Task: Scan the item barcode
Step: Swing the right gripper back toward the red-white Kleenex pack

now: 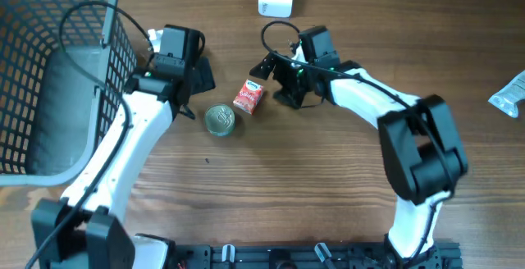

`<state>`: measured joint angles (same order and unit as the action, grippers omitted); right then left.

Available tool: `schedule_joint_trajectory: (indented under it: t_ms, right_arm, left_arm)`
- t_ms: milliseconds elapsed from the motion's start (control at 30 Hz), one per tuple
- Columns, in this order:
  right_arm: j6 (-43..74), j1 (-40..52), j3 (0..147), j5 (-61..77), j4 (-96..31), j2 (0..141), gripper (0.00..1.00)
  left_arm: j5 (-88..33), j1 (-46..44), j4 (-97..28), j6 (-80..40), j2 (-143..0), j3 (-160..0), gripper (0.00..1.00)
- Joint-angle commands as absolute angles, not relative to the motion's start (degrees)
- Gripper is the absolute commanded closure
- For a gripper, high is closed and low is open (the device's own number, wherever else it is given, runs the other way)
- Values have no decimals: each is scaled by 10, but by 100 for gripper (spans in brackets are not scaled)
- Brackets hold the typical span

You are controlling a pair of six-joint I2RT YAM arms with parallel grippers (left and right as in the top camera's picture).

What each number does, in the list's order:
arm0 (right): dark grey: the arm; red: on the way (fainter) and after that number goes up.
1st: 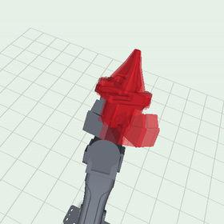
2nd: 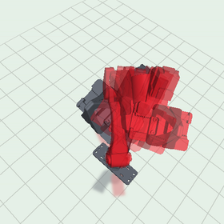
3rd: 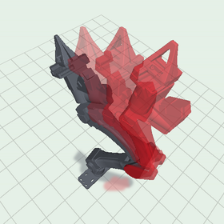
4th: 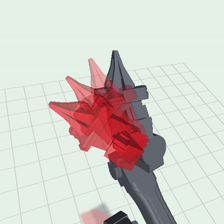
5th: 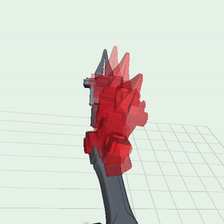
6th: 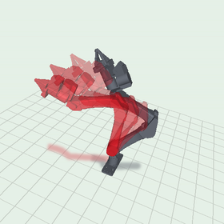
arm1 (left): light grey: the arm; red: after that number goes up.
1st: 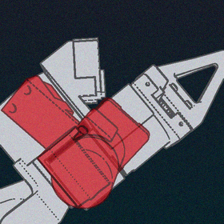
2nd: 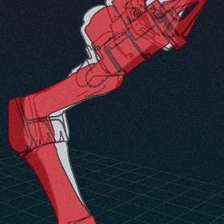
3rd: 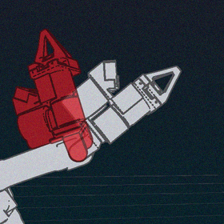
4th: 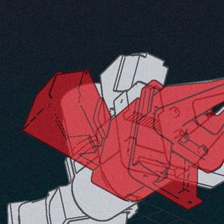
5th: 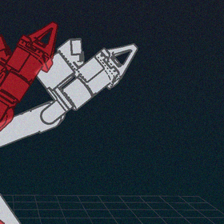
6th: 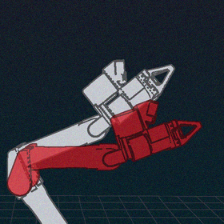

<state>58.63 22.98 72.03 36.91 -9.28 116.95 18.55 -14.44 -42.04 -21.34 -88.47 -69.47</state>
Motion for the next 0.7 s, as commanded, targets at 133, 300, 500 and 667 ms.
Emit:
schedule_joint_trajectory:
  t_ms: [133,300,500,667]
  right_arm:
    - [632,251,721,399,-81,1198,4]
    - [590,262,729,386,-85,1198,5]
    - [352,261,731,263,-179,1198,0]
    - [270,262,745,211,-190,1198,0]
  left_arm:
    - [198,-127,-414,-215,-908,-690,0]
    - [192,-103,-414,-215,-908,-690,0]
    - [-11,-104,-404,-155,-908,-690,0]
    - [65,-88,-350,-149,-903,-690,0]
